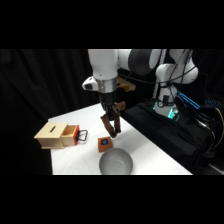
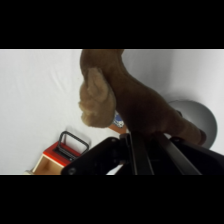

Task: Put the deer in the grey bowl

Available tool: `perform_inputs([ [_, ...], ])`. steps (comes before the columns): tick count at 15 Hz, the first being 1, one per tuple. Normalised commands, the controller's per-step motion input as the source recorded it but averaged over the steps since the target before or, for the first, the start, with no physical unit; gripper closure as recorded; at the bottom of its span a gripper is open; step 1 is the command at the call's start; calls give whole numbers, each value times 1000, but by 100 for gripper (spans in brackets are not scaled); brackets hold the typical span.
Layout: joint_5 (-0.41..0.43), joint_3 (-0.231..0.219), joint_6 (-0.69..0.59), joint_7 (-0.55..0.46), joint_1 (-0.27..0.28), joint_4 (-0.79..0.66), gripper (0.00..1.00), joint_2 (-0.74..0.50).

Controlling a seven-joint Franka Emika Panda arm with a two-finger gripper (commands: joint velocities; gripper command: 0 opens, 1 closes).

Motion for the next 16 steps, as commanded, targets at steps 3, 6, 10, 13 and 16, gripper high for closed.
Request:
perform_inputs([
  [3, -114, 76, 23, 99, 108, 332, 97, 289],
  [6, -173, 15, 98, 88, 81, 399, 97, 406],
  [10, -120, -25, 60, 42, 70, 411, 97, 404],
  [13, -46, -12, 10, 34, 111, 363, 97, 335],
  [16, -47, 4, -6, 74, 154, 302, 97, 269],
])
